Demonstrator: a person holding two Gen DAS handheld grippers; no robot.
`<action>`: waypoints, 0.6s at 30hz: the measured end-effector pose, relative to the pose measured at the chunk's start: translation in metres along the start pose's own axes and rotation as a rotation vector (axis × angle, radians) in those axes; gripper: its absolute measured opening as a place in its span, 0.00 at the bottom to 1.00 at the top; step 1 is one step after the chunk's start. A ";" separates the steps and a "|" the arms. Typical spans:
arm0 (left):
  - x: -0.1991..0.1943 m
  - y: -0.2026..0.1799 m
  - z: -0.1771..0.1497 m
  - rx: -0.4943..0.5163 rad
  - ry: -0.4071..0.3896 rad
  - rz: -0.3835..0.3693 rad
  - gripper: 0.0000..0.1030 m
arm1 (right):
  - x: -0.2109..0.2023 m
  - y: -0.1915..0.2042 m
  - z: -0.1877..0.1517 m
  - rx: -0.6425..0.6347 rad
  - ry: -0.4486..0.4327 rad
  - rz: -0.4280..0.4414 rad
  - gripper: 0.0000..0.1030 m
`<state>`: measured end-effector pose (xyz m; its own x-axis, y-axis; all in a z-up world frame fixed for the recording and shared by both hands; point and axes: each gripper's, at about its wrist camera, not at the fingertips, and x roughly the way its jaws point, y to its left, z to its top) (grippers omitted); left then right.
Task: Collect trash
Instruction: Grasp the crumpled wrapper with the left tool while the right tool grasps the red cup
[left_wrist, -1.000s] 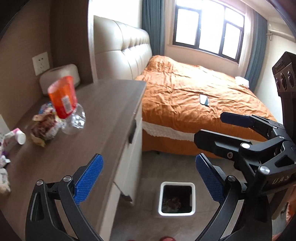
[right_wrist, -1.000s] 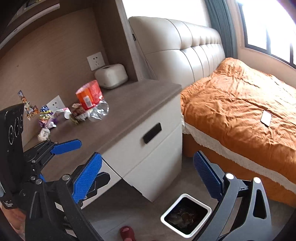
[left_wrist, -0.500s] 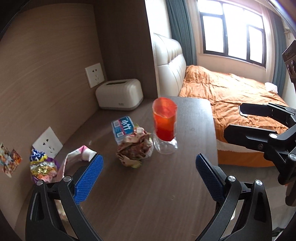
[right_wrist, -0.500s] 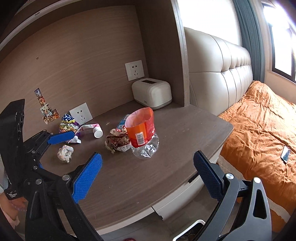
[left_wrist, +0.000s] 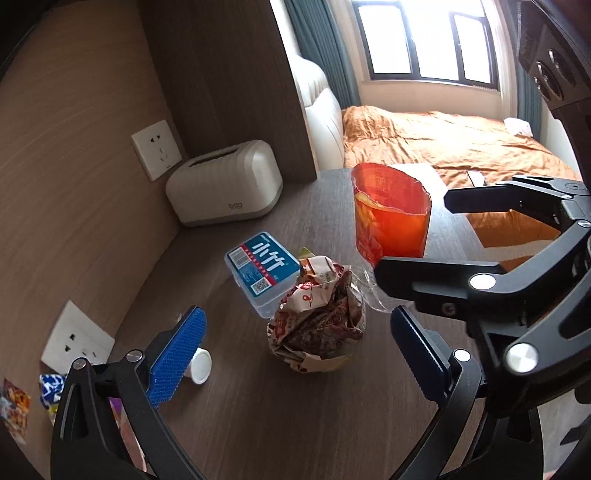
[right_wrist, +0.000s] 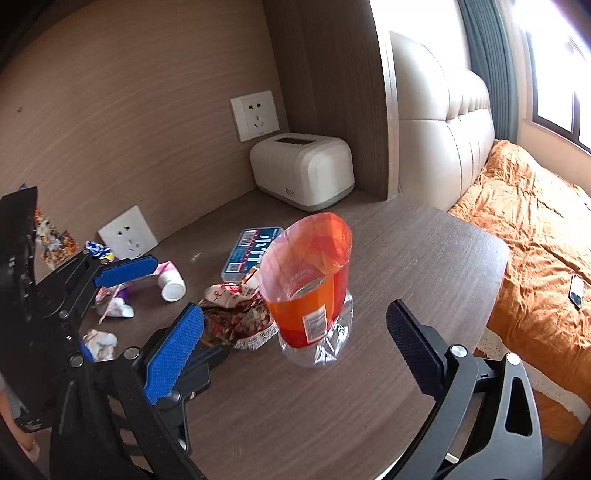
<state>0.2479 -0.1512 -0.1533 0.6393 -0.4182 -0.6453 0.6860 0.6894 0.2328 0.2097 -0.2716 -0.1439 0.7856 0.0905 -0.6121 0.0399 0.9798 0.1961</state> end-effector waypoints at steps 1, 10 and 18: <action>0.003 -0.001 0.000 0.018 0.002 -0.008 0.93 | 0.003 0.000 0.001 0.009 0.001 -0.004 0.96; 0.043 -0.008 -0.002 0.113 0.083 -0.111 0.64 | 0.034 -0.007 0.009 0.049 0.022 -0.049 0.96; 0.052 0.003 0.000 0.079 0.082 -0.081 0.48 | 0.039 -0.006 0.005 0.024 0.025 -0.046 0.48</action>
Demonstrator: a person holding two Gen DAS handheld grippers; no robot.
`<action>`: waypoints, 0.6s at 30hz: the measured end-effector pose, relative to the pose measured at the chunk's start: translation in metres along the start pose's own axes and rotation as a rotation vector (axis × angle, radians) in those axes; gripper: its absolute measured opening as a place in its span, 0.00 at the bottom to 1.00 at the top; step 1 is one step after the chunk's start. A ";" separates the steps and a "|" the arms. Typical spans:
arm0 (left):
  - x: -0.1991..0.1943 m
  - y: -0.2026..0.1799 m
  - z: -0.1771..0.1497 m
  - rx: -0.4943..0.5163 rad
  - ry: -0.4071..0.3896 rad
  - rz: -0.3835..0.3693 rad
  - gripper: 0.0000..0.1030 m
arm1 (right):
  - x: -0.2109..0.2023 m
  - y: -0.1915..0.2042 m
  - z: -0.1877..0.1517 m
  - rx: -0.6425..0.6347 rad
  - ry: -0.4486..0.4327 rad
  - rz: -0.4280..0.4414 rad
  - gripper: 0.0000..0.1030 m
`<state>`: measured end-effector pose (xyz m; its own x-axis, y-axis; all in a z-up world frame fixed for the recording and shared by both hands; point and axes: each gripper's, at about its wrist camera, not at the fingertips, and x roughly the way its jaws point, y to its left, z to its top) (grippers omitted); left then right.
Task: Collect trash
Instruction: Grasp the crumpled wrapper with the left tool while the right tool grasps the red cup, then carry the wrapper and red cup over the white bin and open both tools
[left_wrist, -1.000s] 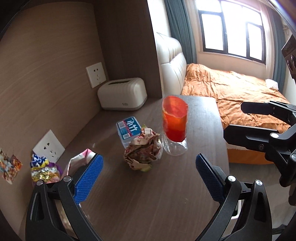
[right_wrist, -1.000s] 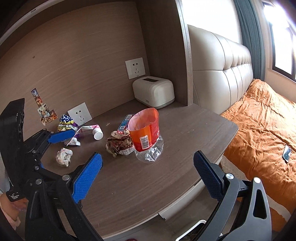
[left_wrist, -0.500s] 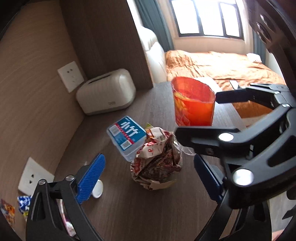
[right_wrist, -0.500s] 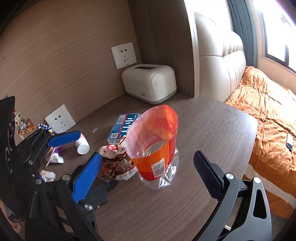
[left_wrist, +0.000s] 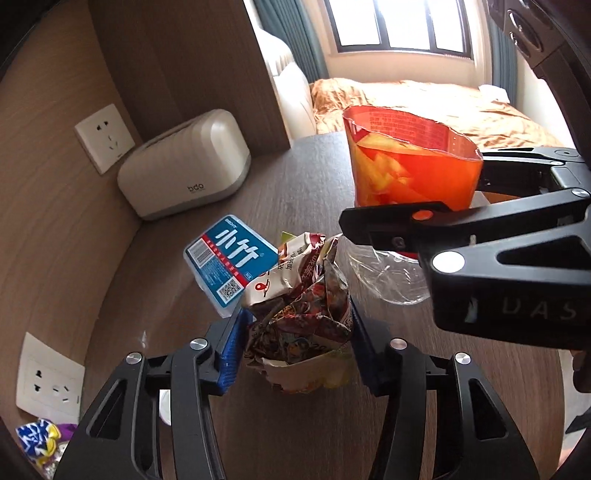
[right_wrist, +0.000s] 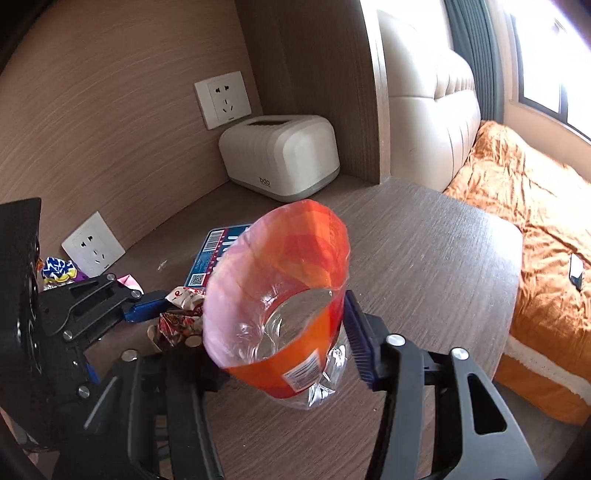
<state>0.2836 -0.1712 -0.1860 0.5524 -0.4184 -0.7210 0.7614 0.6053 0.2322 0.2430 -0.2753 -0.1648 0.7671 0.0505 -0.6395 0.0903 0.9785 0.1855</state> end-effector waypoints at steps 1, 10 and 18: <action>-0.002 0.001 0.000 -0.011 -0.006 0.003 0.48 | -0.003 0.001 -0.001 -0.006 -0.006 0.001 0.47; -0.054 0.007 0.009 -0.140 -0.047 -0.017 0.48 | -0.058 -0.004 0.010 -0.047 -0.086 -0.014 0.47; -0.104 -0.029 0.026 -0.169 -0.097 -0.041 0.48 | -0.123 -0.023 0.008 -0.070 -0.122 -0.033 0.47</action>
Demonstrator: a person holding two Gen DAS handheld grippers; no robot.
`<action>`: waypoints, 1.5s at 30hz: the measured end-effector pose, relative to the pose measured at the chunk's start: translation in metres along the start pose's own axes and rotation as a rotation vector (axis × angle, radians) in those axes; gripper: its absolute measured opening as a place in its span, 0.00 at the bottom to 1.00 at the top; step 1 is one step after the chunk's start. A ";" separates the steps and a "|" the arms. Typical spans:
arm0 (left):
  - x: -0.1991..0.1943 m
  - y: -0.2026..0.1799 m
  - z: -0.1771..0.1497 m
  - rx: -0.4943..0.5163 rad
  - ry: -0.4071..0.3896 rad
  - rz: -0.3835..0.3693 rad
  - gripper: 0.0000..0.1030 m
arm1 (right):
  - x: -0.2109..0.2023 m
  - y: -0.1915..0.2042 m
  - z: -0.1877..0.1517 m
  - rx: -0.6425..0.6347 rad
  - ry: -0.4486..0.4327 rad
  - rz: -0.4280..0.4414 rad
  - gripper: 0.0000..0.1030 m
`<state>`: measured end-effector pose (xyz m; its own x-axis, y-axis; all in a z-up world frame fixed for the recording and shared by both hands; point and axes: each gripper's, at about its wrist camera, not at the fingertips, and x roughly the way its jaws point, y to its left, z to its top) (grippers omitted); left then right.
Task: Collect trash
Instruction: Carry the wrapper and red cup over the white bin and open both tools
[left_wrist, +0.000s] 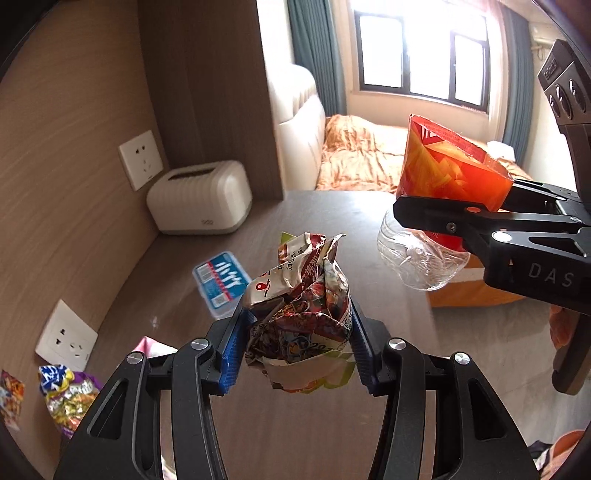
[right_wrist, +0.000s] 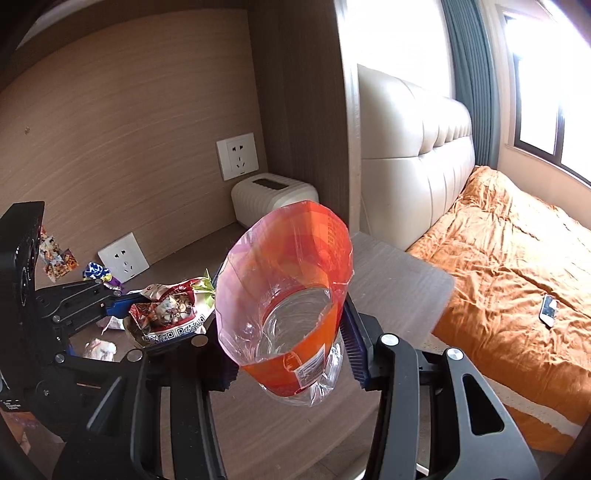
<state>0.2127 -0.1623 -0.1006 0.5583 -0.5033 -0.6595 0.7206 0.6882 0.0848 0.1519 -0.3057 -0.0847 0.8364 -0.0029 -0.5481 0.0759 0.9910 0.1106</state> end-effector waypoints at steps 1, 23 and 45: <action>-0.004 -0.008 0.001 0.004 -0.004 -0.002 0.48 | -0.008 -0.004 -0.002 0.002 0.000 -0.003 0.47; 0.005 -0.211 -0.020 0.096 0.087 -0.207 0.48 | -0.121 -0.138 -0.107 0.177 0.100 -0.158 0.47; 0.190 -0.287 -0.159 0.111 0.322 -0.318 0.48 | -0.010 -0.210 -0.275 0.309 0.307 -0.188 0.47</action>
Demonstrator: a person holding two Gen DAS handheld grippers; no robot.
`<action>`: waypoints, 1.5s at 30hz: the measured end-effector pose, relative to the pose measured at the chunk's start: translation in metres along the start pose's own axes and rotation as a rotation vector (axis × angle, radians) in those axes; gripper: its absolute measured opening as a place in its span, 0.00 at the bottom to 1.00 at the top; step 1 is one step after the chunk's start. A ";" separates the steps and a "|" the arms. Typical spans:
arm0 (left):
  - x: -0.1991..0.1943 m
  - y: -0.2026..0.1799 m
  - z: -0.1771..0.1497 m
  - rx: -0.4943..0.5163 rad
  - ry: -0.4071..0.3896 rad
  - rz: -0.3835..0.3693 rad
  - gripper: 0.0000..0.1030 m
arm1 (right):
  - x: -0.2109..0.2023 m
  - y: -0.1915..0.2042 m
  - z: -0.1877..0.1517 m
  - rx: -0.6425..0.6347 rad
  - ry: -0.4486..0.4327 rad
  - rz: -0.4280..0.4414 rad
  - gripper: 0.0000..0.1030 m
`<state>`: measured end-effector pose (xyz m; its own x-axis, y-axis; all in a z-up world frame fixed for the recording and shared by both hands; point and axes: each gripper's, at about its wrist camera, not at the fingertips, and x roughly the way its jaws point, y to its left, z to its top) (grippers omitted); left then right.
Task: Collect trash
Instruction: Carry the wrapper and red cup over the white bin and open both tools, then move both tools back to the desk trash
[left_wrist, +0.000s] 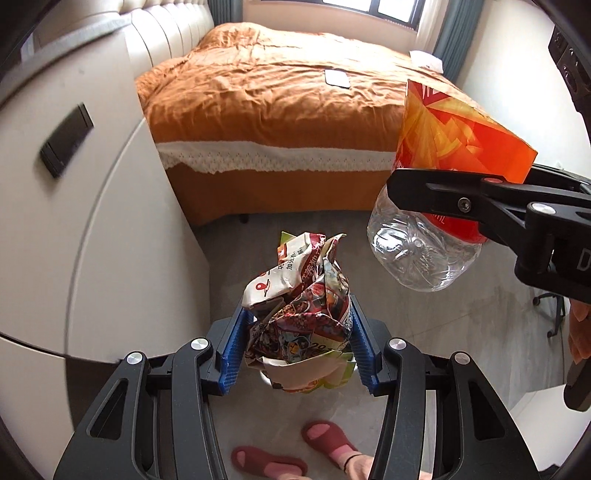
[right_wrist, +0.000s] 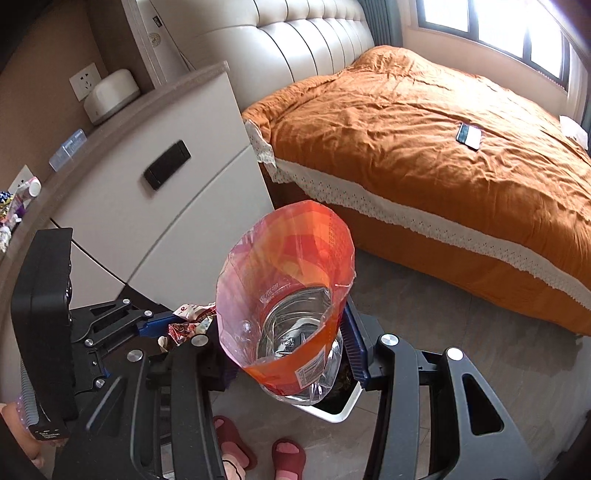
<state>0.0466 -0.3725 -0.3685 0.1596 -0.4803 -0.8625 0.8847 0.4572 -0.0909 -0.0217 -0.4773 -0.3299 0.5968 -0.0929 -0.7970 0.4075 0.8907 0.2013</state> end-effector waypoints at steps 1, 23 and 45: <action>0.012 0.001 -0.006 0.003 0.007 0.000 0.48 | 0.011 -0.003 -0.005 -0.006 0.014 -0.012 0.47; 0.166 0.010 -0.079 -0.006 0.105 -0.080 0.95 | 0.160 -0.054 -0.109 0.078 0.159 -0.063 0.96; -0.125 0.036 0.033 -0.143 -0.220 0.070 0.95 | -0.068 0.066 0.058 -0.096 -0.198 0.106 0.96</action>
<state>0.0727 -0.3210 -0.2471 0.3235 -0.5873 -0.7419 0.7999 0.5886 -0.1172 0.0050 -0.4381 -0.2296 0.7607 -0.0736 -0.6450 0.2732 0.9376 0.2152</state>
